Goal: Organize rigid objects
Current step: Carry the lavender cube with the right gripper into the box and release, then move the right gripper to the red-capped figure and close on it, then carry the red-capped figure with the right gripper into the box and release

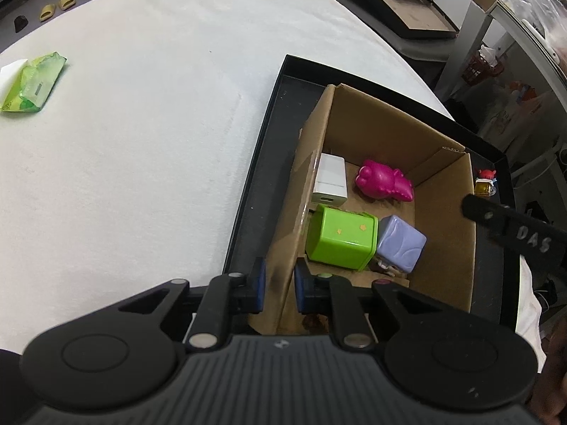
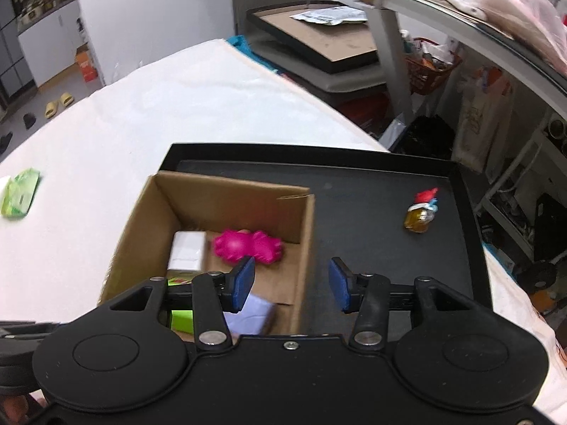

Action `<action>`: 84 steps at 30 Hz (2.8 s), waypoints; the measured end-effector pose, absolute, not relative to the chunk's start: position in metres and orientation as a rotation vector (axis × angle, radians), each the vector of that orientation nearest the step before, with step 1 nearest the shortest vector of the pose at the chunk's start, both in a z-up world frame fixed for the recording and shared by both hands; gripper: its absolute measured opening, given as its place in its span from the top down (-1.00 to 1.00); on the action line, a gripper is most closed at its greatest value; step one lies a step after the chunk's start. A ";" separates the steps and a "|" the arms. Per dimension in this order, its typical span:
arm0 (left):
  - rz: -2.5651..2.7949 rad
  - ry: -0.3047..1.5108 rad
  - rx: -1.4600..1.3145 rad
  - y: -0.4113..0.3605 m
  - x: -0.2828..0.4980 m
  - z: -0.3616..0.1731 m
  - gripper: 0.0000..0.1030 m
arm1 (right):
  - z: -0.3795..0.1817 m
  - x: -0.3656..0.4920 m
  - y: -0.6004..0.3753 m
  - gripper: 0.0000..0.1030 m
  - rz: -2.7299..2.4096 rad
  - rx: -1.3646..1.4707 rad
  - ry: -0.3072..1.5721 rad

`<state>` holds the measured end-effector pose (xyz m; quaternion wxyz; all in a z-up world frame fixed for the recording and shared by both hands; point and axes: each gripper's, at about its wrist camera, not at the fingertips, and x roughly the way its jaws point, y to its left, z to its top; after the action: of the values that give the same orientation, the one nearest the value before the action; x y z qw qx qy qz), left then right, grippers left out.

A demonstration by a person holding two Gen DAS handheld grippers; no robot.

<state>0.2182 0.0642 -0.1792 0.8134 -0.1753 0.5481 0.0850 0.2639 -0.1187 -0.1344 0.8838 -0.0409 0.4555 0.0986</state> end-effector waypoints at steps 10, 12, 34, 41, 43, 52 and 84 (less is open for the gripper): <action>0.216 1.175 -0.313 0.053 0.227 -0.174 0.68 | -0.140 0.273 -0.151 -0.04 0.181 -0.018 0.936; 0.225 1.174 -0.292 0.050 0.231 -0.173 0.67 | -0.141 0.275 -0.159 -0.14 0.175 0.000 0.938; 0.348 1.256 -0.181 0.033 0.266 -0.185 0.41 | -0.186 0.325 -0.242 -0.34 0.082 0.237 0.922; 0.364 1.250 -0.124 0.022 0.279 -0.186 0.29 | -0.200 0.346 -0.258 -0.34 0.056 0.226 0.933; 0.372 1.257 -0.117 0.019 0.284 -0.188 0.27 | -0.202 0.352 -0.262 -0.34 0.053 0.239 0.936; 0.374 1.278 -0.100 0.008 0.294 -0.194 0.26 | -0.215 0.382 -0.272 -0.34 0.034 0.288 0.939; 0.350 1.254 -0.120 0.005 0.284 -0.188 0.16 | -0.175 0.342 -0.249 0.51 0.193 0.268 0.974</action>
<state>0.2841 0.0045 -0.1884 0.7938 -0.0557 0.5833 0.1627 0.3423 -0.2493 -0.1750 0.8707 0.1283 0.4656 0.0924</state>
